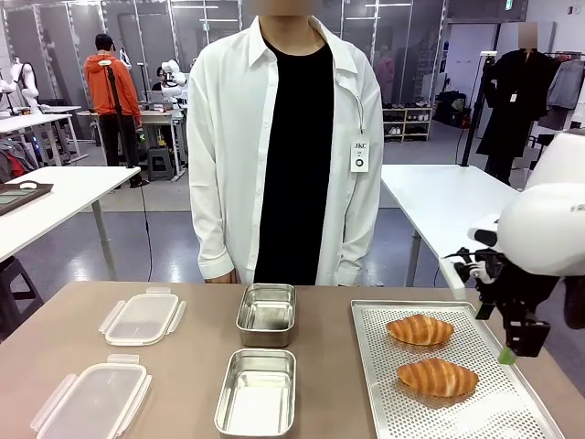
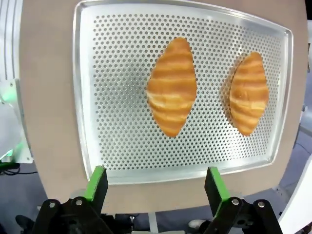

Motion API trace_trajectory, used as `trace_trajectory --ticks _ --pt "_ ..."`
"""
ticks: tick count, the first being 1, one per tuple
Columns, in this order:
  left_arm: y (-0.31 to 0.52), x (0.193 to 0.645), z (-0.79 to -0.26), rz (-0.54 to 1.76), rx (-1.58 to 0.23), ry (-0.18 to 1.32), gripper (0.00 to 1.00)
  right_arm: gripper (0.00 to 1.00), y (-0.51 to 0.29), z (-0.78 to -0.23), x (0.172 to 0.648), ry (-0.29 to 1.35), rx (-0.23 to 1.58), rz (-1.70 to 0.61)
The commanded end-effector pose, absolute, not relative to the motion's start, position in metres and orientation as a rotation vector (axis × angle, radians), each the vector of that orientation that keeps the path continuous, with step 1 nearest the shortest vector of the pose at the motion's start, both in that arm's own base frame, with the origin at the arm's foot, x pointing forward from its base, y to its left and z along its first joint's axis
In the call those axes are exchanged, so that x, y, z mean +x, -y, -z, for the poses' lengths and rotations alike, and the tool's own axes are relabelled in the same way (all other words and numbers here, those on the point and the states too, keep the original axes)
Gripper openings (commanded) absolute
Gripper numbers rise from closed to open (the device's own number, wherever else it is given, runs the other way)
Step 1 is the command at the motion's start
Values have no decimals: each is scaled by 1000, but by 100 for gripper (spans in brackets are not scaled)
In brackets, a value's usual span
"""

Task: Place the bread into the airtight container.
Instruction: Pick up a Butter Roll and place it into an empty Airtight Container.

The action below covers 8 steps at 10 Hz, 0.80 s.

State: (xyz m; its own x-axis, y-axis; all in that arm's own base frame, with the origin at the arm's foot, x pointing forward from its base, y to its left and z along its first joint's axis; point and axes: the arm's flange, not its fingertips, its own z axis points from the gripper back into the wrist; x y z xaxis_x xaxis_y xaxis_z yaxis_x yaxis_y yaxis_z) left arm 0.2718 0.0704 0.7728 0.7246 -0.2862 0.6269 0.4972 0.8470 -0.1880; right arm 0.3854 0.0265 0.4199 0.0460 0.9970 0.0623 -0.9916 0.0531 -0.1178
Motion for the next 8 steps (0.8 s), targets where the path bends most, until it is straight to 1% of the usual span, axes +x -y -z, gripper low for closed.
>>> trace_trajectory --ticks 1,2,5,8 --pt "-70 271 -773 463 -363 624 100 100 -36 -388 390 163 -64 -1544" --pt "-70 271 -773 463 -363 624 100 100 -38 -381 391 184 -53 -1548" --pt "-70 271 -773 463 -363 624 100 100 -48 -355 399 144 -75 -1533" --pt "-70 271 -773 463 -363 624 100 100 -56 -333 405 116 -55 -1538"
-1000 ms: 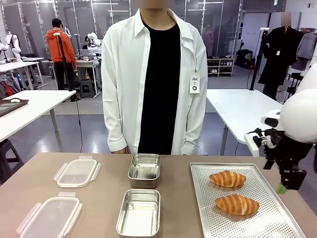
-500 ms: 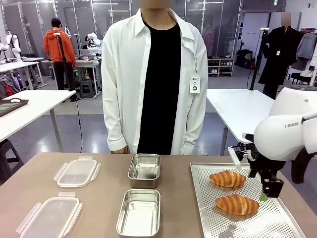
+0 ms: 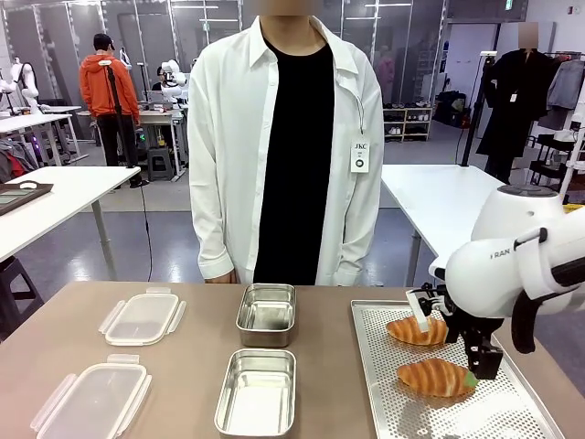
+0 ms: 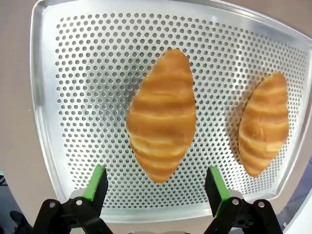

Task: Place the bread into the airtight container.
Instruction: Pick up a Butter Roll and place it into an empty Airtight Container.

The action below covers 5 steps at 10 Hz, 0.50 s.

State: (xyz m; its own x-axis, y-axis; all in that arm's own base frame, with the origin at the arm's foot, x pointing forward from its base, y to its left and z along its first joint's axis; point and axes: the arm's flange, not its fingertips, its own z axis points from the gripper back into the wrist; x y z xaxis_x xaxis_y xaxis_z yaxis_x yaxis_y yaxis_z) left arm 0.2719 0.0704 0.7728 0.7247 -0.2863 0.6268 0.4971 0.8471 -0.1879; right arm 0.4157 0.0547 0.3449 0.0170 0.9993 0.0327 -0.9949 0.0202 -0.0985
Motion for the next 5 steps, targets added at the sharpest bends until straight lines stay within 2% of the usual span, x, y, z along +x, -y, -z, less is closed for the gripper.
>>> trace_trajectory --ticks 1,5 --pt "-70 271 -773 463 -363 624 100 100 -59 -324 406 89 -63 -1527" --pt "-70 271 -773 463 -363 624 100 100 -64 -301 416 116 -76 -1535"
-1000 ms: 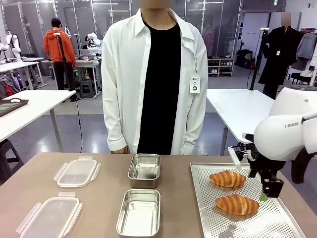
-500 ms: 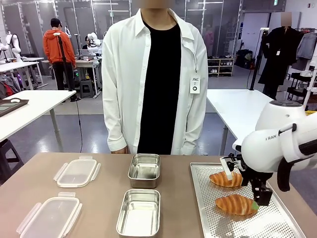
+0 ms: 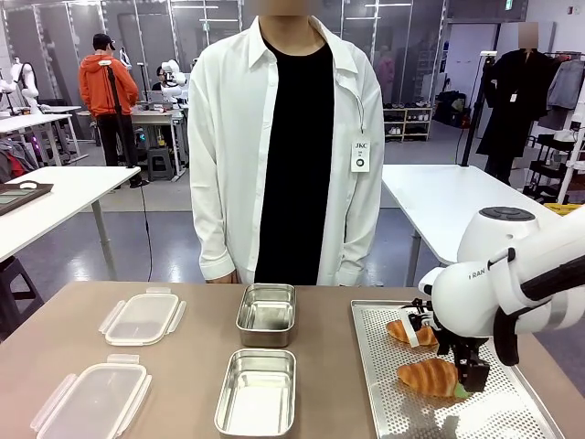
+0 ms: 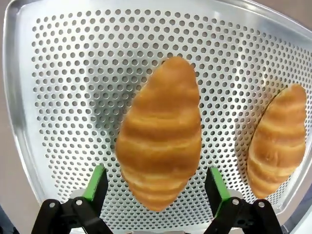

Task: Place the bread into the airtight container.
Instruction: Pick up a Butter Roll and place it into an empty Airtight Container.

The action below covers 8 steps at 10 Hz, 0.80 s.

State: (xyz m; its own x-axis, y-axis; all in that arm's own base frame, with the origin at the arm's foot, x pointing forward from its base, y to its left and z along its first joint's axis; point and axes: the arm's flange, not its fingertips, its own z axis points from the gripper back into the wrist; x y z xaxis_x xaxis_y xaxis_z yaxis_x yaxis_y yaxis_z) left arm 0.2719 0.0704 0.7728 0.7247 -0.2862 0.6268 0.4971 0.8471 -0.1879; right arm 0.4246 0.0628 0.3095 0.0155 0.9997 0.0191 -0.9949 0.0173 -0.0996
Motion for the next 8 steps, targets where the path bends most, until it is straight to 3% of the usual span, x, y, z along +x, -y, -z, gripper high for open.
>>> trace_trajectory --ticks 1,4,8 --pt "-70 271 -773 463 -363 624 100 100 -65 -297 418 116 -71 -1536" --pt "-70 271 -773 463 -363 624 100 100 -65 -291 426 138 -18 -1503" --pt "-70 271 -773 463 -363 624 100 63 -67 -294 428 142 -22 -1499"
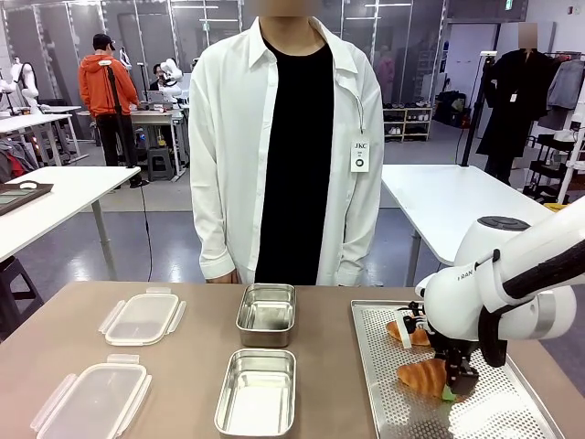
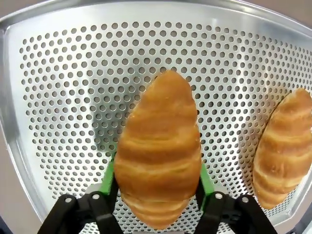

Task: Place the bread into the airtight container.
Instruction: Pick up a Butter Roll and place it into an empty Airtight Container.

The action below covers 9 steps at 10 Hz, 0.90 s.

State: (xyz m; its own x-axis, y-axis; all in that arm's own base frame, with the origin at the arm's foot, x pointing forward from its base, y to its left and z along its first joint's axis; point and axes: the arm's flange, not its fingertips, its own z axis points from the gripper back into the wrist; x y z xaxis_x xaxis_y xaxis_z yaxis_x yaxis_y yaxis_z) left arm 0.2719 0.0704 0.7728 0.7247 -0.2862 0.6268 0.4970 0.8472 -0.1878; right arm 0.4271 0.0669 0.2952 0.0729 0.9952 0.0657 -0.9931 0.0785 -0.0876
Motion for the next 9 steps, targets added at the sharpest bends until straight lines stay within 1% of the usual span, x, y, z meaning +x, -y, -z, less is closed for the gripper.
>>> trace_trajectory --ticks 1,2,5,7,9 --pt "-70 271 -773 463 -363 624 100 51 -68 -297 429 141 -24 -1494" --pt "-70 271 -773 463 -363 624 100 51 -69 -304 429 149 -39 -1480" --pt "-70 271 -773 463 -363 624 100 51 -86 -350 422 151 -104 -1465" --pt "-70 271 -773 463 -363 624 100 51 -114 -382 409 175 -115 -1443" --pt "-70 271 -773 463 -363 624 100 51 -146 -395 397 171 -107 -1436"
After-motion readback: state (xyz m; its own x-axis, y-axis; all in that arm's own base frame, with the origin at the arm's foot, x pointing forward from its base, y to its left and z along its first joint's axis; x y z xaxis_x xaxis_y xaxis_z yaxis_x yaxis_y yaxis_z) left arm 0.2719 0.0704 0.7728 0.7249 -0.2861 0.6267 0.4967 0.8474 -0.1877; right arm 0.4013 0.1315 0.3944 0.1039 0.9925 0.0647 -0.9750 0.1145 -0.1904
